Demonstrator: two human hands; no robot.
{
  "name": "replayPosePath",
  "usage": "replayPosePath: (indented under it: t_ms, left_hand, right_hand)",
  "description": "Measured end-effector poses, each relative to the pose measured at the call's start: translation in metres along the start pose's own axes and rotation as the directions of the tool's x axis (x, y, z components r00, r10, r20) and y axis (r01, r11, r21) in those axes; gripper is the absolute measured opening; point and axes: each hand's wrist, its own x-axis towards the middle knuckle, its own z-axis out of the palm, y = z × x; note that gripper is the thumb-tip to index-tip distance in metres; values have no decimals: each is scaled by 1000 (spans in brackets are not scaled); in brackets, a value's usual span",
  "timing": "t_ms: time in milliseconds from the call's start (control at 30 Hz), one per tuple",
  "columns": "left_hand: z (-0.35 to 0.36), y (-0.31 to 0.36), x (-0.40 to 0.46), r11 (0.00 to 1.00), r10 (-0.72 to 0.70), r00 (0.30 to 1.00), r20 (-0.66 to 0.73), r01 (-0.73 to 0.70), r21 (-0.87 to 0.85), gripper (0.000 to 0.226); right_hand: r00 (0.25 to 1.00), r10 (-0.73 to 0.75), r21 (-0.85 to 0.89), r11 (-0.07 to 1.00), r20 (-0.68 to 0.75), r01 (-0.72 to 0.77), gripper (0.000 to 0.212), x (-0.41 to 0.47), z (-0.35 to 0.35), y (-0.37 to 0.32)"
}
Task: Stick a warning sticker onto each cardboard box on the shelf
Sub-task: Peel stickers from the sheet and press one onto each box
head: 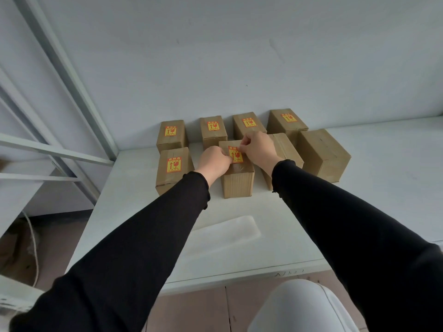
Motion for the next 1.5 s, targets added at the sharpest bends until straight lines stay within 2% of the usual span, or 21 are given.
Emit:
replayPosePath:
  t_ms: [167,400,800,900,967,1100,1200,1333,1500]
  left_hand:
    - [1,1,-3,997,36,999,-38,-34,64,43]
    - [6,-3,-4,989,100,991,-94,-88,117,17]
    - [8,-9,-6,973,179,975,-129,-155,173,13]
    - [8,-10,-6,973,180,975,-128,-157,170,12]
    - [8,-10,-7,973,177,976,-128,-154,172,12]
    - [8,-10,-7,968,184,975,-124,-159,193,11]
    - [6,-8,-9,961,199,973,-118,-170,217,10]
    - [3,-7,-12,955,209,972,-110,-179,236,12]
    - [-8,-14,-22,925,271,960,-66,-240,295,13]
  right_hand:
    - [1000,1,-18,1000,-8,-1,10,-1,5,-1]
    - [1000,22,-28,999,-11,-22,8,-1,7,-2]
    - [978,202,162,968,-42,-193,11,5,19,0]
    - [990,143,110,984,-10,-141,11,3,14,1]
    - [996,76,64,995,55,-79,19,-1,8,3]
    - [976,-28,-4,1000,216,29,34,-11,-9,9]
    - [961,-69,-1,997,269,72,37,-14,-16,12]
    - [971,-70,28,997,229,65,32,-19,-13,12]
    - [983,-124,-11,992,133,127,25,-29,-8,8]
